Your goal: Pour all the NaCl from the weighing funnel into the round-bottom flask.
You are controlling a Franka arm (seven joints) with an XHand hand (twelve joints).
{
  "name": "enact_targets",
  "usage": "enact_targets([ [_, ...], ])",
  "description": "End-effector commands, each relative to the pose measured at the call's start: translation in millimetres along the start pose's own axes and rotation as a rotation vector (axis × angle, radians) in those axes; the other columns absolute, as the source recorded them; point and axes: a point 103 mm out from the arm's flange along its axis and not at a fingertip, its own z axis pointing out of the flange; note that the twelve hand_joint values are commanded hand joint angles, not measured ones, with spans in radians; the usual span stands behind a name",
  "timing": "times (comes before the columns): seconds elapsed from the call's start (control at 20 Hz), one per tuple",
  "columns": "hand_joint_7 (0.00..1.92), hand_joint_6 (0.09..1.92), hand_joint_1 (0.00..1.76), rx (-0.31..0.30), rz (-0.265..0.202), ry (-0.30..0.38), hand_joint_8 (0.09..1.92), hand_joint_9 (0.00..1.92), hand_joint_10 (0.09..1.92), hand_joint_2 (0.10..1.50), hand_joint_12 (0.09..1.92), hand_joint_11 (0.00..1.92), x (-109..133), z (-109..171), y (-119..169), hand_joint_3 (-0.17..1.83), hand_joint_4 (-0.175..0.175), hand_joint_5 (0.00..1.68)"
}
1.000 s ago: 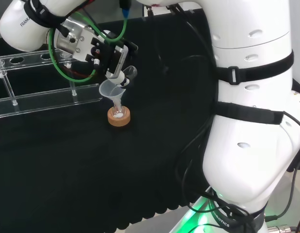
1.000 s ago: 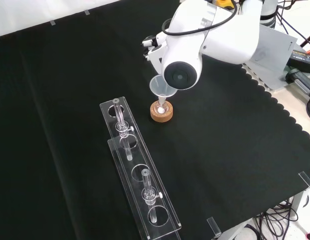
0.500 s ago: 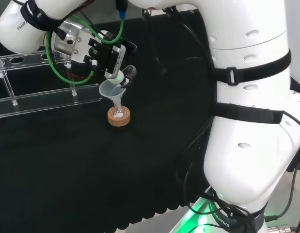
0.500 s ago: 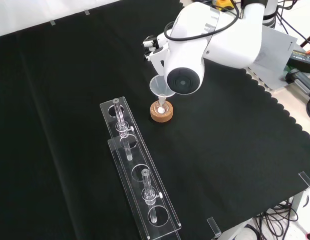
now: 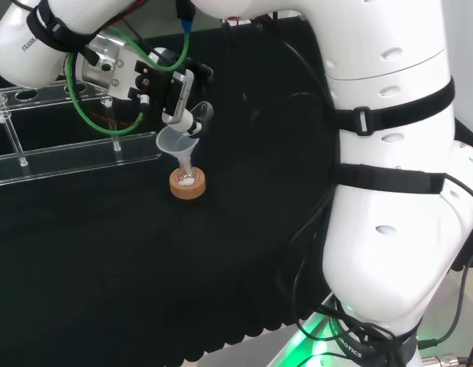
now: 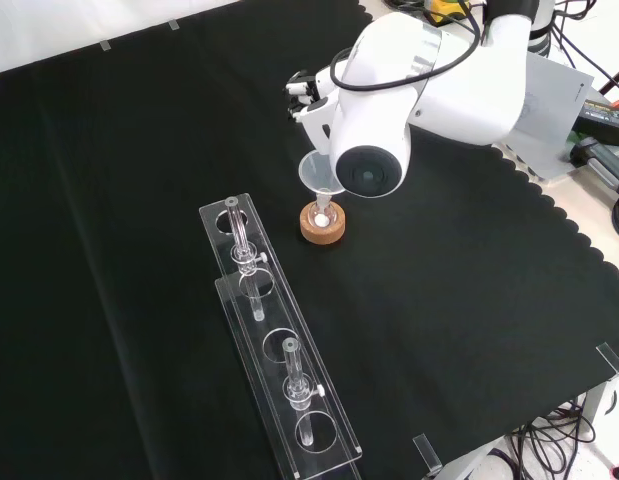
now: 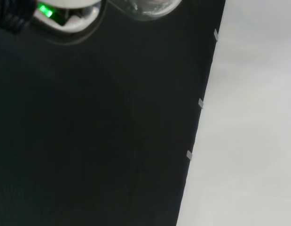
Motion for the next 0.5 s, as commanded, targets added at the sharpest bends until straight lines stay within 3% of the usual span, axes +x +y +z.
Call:
enact_targets([
  [0.05, 0.58, 0.89, 1.09, 0.0, 0.006, -0.019, 0.66, 0.96, 0.36, 0.66, 1.1, 0.74, 1.3, -1.2, -1.2, 0.73, 0.175, 1.17],
  [0.5, 0.58, 0.89, 1.09, 0.023, 0.011, -0.02, 0.66, 0.96, 0.36, 0.66, 1.1, 0.74, -0.2, -2.3, -1.9, 0.73, 0.175, 1.17],
])
